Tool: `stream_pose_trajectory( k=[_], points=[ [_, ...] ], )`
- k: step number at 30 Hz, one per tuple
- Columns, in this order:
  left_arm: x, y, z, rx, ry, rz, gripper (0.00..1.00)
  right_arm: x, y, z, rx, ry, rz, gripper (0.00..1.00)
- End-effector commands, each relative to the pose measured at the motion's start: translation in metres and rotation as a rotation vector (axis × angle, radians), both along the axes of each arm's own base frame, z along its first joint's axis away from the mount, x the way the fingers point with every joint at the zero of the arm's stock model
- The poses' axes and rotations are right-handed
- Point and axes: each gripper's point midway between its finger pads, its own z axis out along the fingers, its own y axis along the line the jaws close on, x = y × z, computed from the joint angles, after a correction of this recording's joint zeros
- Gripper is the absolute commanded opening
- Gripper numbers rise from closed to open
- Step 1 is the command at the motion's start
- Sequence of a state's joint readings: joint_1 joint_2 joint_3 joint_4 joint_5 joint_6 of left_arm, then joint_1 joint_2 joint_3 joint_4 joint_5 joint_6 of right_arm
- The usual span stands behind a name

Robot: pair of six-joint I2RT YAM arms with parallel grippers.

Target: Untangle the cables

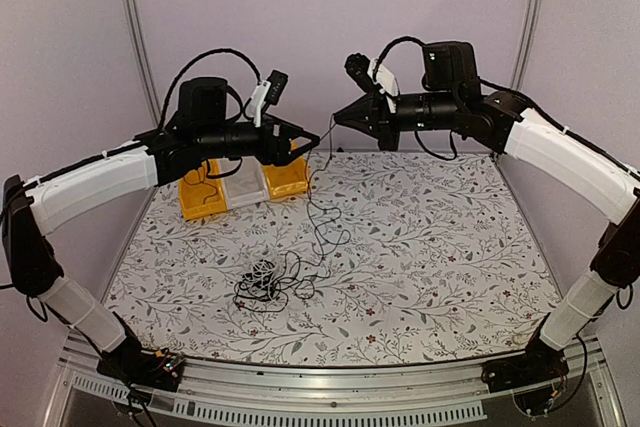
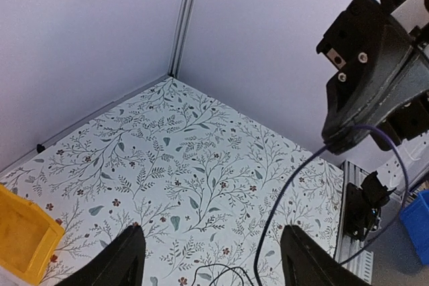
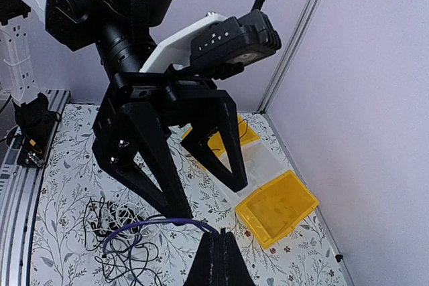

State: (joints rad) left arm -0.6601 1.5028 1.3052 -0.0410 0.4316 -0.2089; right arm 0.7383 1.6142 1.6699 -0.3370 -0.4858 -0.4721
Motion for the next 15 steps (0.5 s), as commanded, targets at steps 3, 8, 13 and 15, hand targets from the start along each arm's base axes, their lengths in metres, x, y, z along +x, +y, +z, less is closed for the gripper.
stream_pose_trajectory(
  k=[3, 8, 13, 15],
  points=[
    [-0.011, -0.035, 0.023, -0.076, -0.037, -0.174, 0.68, -0.001, 0.006, -0.007, -0.007, 0.026, 0.043, 0.00],
    [-0.011, -0.047, 0.025, -0.095, -0.034, -0.224, 0.53, 0.002, 0.007, -0.009, -0.009, 0.025, 0.035, 0.00],
    [-0.012, -0.051, 0.026, -0.108, -0.039, -0.255, 0.35, 0.005, 0.007, -0.012, -0.016, 0.024, 0.023, 0.00],
    [-0.012, -0.051, 0.026, -0.110, -0.040, -0.257, 0.27, 0.006, 0.007, -0.013, -0.017, 0.023, 0.019, 0.00]
  ],
)
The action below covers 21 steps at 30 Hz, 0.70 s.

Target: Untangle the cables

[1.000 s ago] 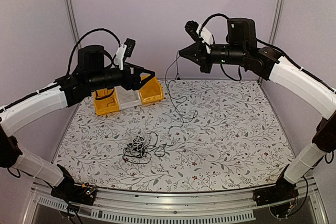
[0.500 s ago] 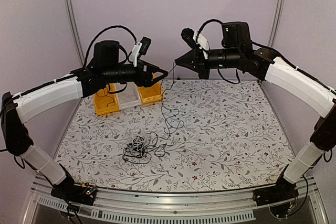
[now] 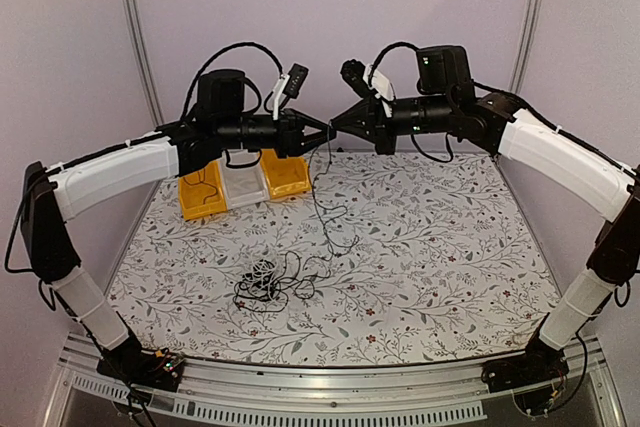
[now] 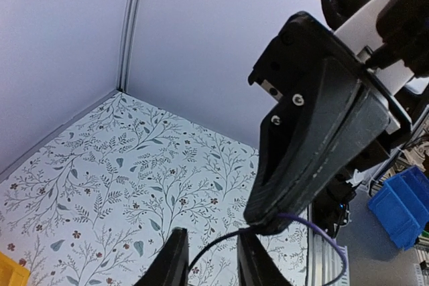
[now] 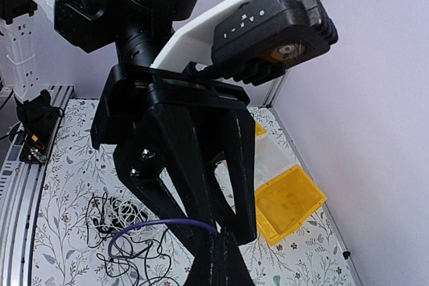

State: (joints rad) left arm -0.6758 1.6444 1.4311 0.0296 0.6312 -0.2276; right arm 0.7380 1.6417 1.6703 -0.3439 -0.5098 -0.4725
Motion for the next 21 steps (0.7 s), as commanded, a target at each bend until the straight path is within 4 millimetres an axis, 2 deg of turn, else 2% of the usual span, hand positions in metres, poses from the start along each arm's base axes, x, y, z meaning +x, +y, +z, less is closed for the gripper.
stream_pose_trajectory(
  k=[1, 4, 7, 10, 13, 15, 17, 21],
  points=[
    [-0.006, -0.008, 0.015, -0.040, -0.040, -0.051, 0.22, 0.006, 0.001, -0.001, -0.001, -0.006, -0.006, 0.00],
    [-0.006, -0.009, 0.015, -0.042, -0.046, -0.053, 0.08, 0.008, 0.002, -0.003, -0.005, -0.005, -0.012, 0.00],
    [-0.001, -0.007, 0.017, -0.046, -0.056, -0.031, 0.00, 0.009, 0.002, -0.003, -0.004, -0.011, -0.017, 0.02],
    [0.010, -0.001, 0.020, -0.050, -0.061, 0.022, 0.00, 0.013, 0.000, -0.002, -0.009, -0.020, -0.042, 0.12],
    [0.026, 0.011, 0.025, -0.042, -0.061, 0.103, 0.00, 0.021, -0.009, -0.005, -0.034, -0.038, -0.104, 0.42],
    [0.039, 0.023, 0.026, -0.028, -0.062, 0.162, 0.00, 0.026, -0.020, -0.008, -0.049, -0.040, -0.147, 0.55],
    [0.055, 0.039, 0.022, 0.010, -0.044, 0.253, 0.00, 0.028, -0.031, -0.014, -0.061, -0.026, -0.177, 0.61],
    [0.083, 0.078, 0.016, 0.089, -0.036, 0.433, 0.00, 0.029, -0.054, -0.031, -0.093, 0.002, -0.220, 0.66]
  ],
)
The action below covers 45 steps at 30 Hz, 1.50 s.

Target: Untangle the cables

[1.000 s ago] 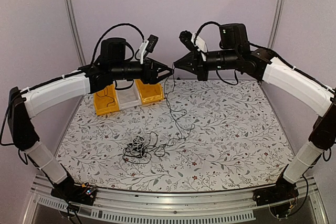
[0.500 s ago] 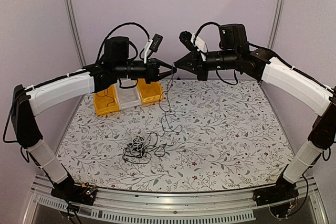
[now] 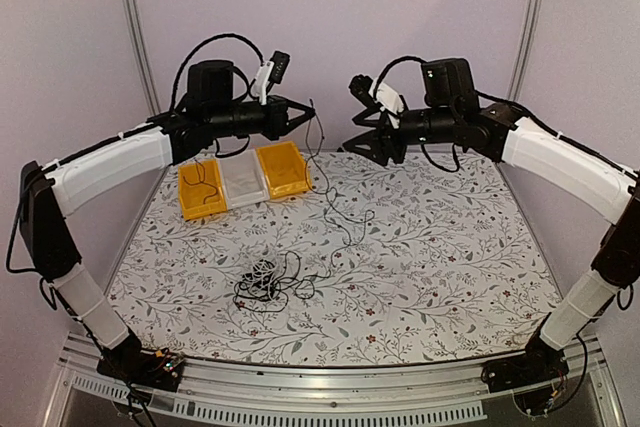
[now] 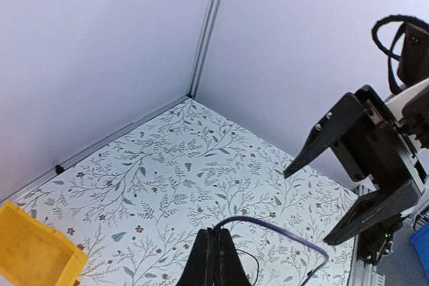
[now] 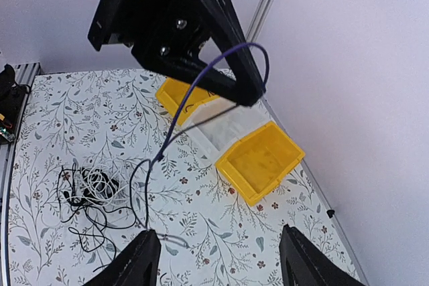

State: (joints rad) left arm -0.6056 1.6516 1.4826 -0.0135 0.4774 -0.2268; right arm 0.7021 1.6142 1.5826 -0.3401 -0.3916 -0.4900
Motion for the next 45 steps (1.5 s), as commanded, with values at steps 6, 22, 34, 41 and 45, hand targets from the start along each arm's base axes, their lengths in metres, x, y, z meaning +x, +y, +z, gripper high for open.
stream_pose_trajectory(
  k=[6, 22, 34, 41, 45],
  points=[
    [0.070, 0.125, 0.016, 0.126, -0.012, 0.483, 0.00, -0.003, -0.044, -0.020, -0.049, 0.040, -0.096, 0.66],
    [0.116, 0.284, 0.093, 0.132, -0.105, 0.911, 0.00, -0.006, -0.043, -0.038, -0.065, 0.087, -0.087, 0.66],
    [0.116, 0.342, 0.107, 0.175, -0.154, 1.063, 0.00, -0.007, -0.046, -0.047, -0.080, 0.104, -0.097, 0.66],
    [0.124, 0.356, 0.075, 0.227, -0.111, 1.091, 0.00, -0.009, -0.048, -0.051, -0.091, 0.113, -0.099, 0.66],
    [0.130, 0.358, 0.050, 0.240, -0.077, 1.089, 0.00, -0.009, -0.048, -0.052, -0.093, 0.117, -0.099, 0.66]
  ],
)
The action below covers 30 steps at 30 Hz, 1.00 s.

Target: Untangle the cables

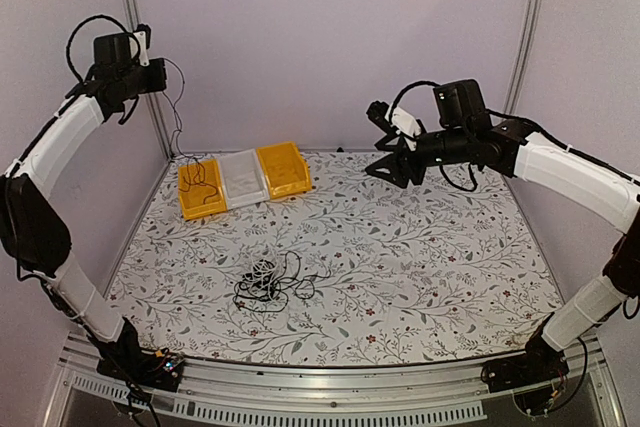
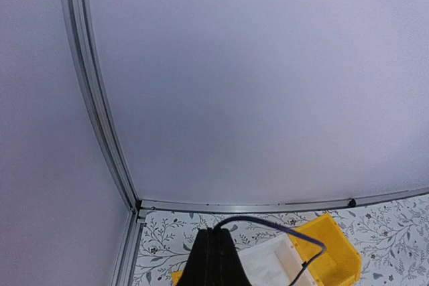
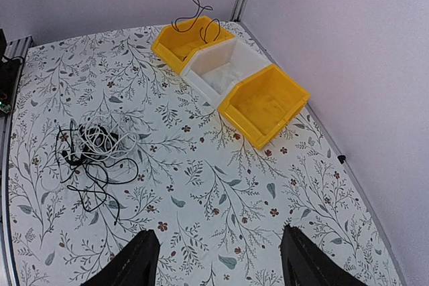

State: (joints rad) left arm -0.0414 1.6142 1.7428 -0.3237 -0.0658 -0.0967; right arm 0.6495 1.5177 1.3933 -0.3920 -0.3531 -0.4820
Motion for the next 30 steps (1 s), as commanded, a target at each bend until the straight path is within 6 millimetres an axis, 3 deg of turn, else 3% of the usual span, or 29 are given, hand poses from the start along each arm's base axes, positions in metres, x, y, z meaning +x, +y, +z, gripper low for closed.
stream_pose_trajectory(
  k=[1, 12, 22, 30],
  points=[
    [0.004, 0.010, -0.023, 0.010, 0.027, 0.020, 0.00, -0.005, -0.004, 0.002, 0.005, 0.010, -0.008, 0.66],
    [0.025, 0.022, -0.078, 0.019, 0.104, 0.043, 0.00, -0.005, -0.006, -0.008, -0.014, 0.030, -0.015, 0.66],
    [0.029, 0.055, -0.117, 0.047, 0.174, 0.118, 0.00, -0.006, -0.008, -0.014, -0.027, 0.041, -0.018, 0.66],
    [0.048, 0.051, -0.156, -0.019, 0.215, 0.150, 0.00, -0.007, -0.010, -0.021, -0.040, 0.049, -0.019, 0.66]
  ],
)
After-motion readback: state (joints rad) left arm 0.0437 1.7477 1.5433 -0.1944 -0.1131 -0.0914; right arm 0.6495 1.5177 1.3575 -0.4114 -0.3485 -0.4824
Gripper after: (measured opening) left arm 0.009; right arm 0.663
